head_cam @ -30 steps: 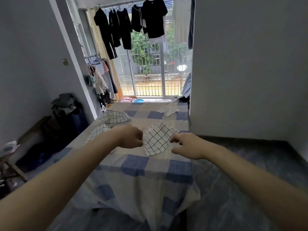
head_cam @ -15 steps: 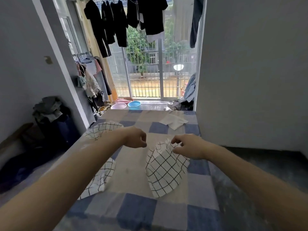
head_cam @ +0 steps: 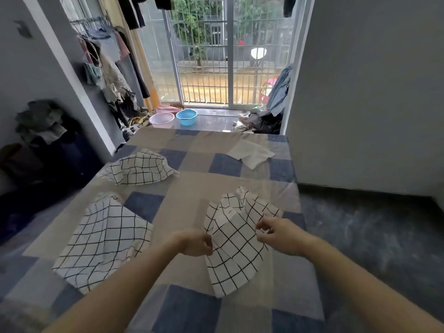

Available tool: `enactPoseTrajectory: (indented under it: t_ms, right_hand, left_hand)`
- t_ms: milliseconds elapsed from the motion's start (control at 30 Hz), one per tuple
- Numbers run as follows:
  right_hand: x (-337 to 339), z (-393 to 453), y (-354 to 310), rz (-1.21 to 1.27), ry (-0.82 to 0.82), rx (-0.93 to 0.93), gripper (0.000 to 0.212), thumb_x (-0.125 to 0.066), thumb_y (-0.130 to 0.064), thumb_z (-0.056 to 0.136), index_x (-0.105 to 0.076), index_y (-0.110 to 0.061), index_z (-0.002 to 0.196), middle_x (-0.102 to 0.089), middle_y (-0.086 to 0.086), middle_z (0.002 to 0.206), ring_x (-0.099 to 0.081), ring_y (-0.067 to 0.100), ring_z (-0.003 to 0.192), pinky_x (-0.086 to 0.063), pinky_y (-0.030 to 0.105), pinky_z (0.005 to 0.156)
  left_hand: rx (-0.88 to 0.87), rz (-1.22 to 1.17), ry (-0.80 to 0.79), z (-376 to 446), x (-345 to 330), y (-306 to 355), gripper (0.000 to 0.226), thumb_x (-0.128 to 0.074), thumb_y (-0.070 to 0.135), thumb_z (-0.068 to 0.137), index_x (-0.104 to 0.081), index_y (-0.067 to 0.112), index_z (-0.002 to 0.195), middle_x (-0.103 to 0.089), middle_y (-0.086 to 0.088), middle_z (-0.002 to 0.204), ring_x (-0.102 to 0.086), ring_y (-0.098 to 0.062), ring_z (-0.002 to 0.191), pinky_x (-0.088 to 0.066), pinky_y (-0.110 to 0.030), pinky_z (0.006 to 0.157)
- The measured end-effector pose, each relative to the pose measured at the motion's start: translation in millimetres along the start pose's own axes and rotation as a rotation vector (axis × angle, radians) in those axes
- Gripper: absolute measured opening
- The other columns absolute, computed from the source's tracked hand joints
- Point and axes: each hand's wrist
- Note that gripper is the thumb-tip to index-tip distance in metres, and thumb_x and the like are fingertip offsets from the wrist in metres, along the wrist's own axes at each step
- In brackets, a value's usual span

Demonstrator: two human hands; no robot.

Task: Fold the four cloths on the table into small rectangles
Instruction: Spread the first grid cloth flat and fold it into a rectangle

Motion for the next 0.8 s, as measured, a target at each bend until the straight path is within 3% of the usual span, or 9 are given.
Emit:
enactPoseTrajectory:
  t_ms: [133, 333, 500, 600, 667, 800]
  right_hand:
    - [-24, 17, 22, 0.033, -0.098, -0.027, 0.043, -0.058, -0.035, 0.092, -0.052, -0.022, 0.133, -0.054, 0.003, 0.134, -0.054, 0.015, 0.115, -0.046, 0.027, 0.095]
    - [-22, 39, 42, 0.066, -0.104, -0.054, 0.040, -0.056, -0.034, 0.091, -0.054, -0.022, 0.130, -0.060, 0.000, 0.117, -0.059, 0.016, 0.104, -0.053, 0.034, 0.092]
    - [-16, 52, 57, 0.097, -0.104, -0.074, 0.041, -0.056, -0.036, 0.090, -0.055, -0.024, 0.128, -0.060, -0.003, 0.114, -0.059, 0.012, 0.101, -0.052, 0.031, 0.090]
    - [-10, 56, 61, 0.104, -0.112, -0.081, 0.039, -0.055, -0.034, 0.091, -0.055, -0.023, 0.128, -0.059, 0.000, 0.119, -0.058, 0.014, 0.102, -0.051, 0.028, 0.090]
    - [-7, 59, 65, 0.116, -0.104, -0.090, 0.038, -0.056, -0.033, 0.091, -0.055, -0.022, 0.128, -0.057, 0.000, 0.121, -0.057, 0.014, 0.104, -0.050, 0.027, 0.089]
    - [-3, 68, 70, 0.113, -0.078, -0.105, 0.038, -0.059, -0.034, 0.089, -0.057, -0.025, 0.126, -0.057, 0.000, 0.121, -0.057, 0.012, 0.102, -0.050, 0.027, 0.091]
  left_hand:
    - [0.085, -0.114, 0.028, 19, -21, -6, 0.042, -0.054, 0.034, 0.094, -0.048, 0.019, 0.133, -0.054, -0.005, 0.131, -0.051, -0.022, 0.117, -0.037, -0.027, 0.085]
    - [0.208, -0.125, 0.130, 40, -23, -9, 0.055, -0.056, 0.038, 0.091, -0.041, 0.024, 0.142, -0.045, -0.006, 0.141, -0.042, -0.025, 0.129, -0.035, -0.032, 0.099]
    - [0.274, -0.205, 0.169, 53, -25, -12, 0.056, -0.058, 0.040, 0.088, -0.038, 0.019, 0.136, -0.051, -0.007, 0.131, -0.048, -0.026, 0.122, -0.037, -0.032, 0.095]
    - [0.284, -0.343, 0.129, 60, -27, -14, 0.043, -0.056, 0.038, 0.089, -0.039, 0.025, 0.125, -0.061, -0.006, 0.108, -0.062, -0.021, 0.098, -0.049, -0.032, 0.075]
    - [0.261, -0.478, 0.136, 64, -27, -15, 0.031, -0.055, 0.034, 0.091, -0.042, 0.025, 0.118, -0.058, -0.003, 0.092, -0.060, -0.016, 0.079, -0.047, -0.026, 0.058]
    - [0.240, -0.530, 0.146, 71, -28, -19, 0.022, -0.053, 0.033, 0.092, -0.050, 0.026, 0.113, -0.057, -0.003, 0.093, -0.057, -0.017, 0.078, -0.040, -0.021, 0.051]
Point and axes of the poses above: each hand's wrist, its own z-axis towards the middle knuckle, its own x-axis out of the back of the hand, y = z × x
